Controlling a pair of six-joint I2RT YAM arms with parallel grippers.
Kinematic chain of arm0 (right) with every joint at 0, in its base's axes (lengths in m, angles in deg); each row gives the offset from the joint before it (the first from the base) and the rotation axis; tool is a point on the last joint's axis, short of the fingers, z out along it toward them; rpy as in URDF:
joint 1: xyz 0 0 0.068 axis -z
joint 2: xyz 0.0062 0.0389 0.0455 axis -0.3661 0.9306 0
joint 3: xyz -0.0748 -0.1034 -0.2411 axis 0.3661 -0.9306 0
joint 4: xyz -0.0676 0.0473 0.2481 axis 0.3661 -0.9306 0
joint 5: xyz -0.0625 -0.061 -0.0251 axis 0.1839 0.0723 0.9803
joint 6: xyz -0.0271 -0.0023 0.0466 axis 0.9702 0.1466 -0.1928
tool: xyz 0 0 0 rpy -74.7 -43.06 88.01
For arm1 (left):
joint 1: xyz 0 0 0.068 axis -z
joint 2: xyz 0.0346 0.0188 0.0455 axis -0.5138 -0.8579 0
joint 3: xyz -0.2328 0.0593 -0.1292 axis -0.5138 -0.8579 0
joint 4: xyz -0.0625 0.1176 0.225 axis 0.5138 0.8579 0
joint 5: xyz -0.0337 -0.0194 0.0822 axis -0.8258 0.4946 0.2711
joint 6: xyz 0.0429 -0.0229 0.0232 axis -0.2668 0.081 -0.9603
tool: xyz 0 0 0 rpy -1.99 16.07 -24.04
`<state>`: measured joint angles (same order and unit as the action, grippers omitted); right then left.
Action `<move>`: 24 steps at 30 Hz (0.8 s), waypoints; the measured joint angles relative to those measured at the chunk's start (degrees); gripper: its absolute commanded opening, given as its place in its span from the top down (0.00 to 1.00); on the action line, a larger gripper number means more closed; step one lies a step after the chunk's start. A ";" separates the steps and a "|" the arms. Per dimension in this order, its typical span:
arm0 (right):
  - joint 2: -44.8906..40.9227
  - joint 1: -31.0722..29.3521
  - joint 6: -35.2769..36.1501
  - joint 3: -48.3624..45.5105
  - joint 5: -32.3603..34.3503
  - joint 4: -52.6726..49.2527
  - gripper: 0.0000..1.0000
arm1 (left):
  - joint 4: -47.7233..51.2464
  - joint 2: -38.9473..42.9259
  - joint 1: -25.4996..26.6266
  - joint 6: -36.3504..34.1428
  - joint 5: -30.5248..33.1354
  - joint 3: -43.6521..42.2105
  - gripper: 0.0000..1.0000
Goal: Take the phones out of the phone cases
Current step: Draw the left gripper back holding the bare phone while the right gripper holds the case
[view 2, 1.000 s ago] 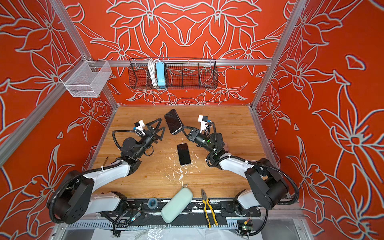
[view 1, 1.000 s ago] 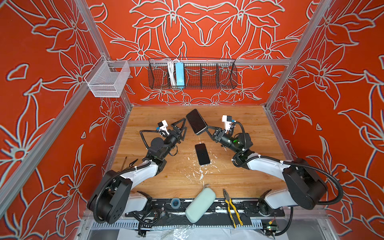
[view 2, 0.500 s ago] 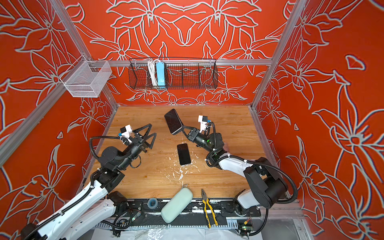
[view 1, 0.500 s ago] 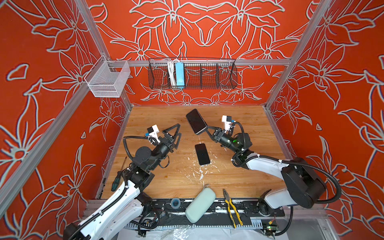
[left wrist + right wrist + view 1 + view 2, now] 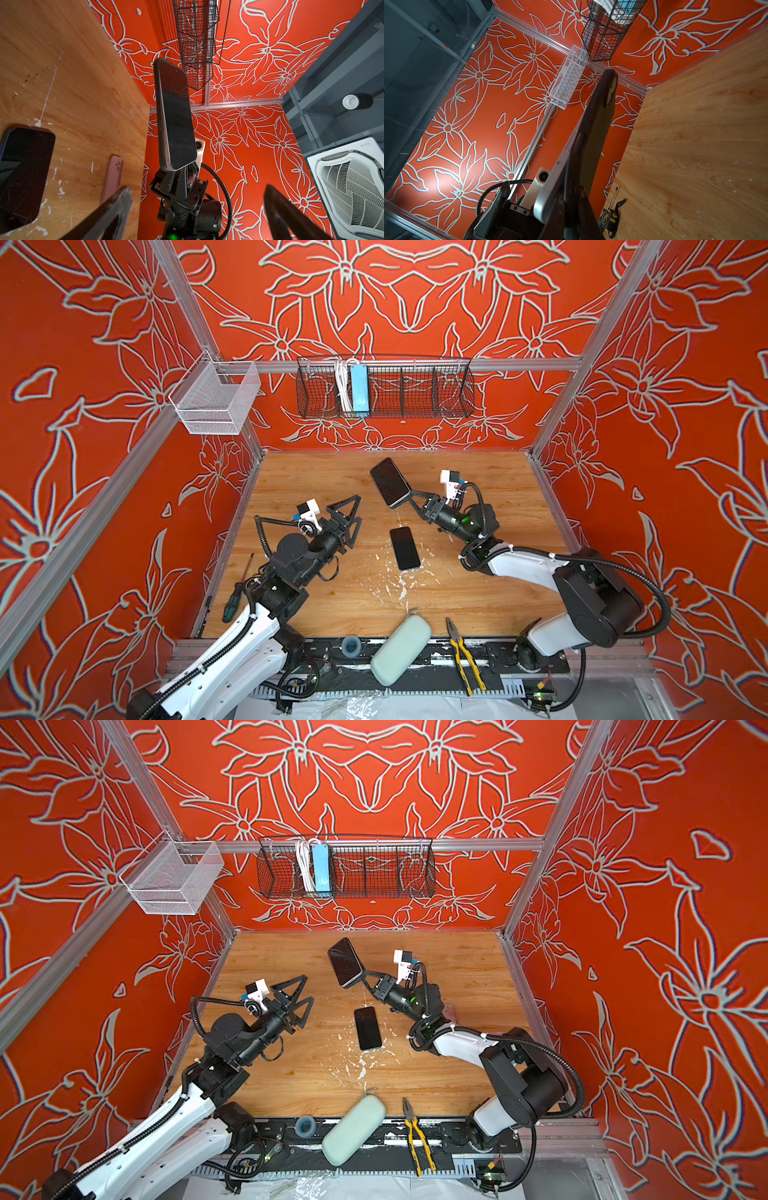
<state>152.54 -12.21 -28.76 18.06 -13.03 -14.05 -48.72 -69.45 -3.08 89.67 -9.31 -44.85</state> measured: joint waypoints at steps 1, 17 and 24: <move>0.00 0.00 0.11 0.00 0.09 0.00 0.96 | 0.13 -0.17 0.04 0.33 -0.35 0.22 0.03; 0.79 -0.61 2.21 1.16 4.00 1.51 0.97 | -1.70 -8.39 6.47 1.16 -1.70 6.16 0.03; 0.90 -1.49 3.23 1.20 6.34 1.79 0.97 | -4.61 -11.82 9.16 -0.26 -0.74 9.62 0.03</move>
<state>153.44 -13.70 -25.52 19.26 -6.69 -12.26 -53.33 -81.27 6.08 89.40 -10.05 -35.23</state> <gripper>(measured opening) 0.110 0.970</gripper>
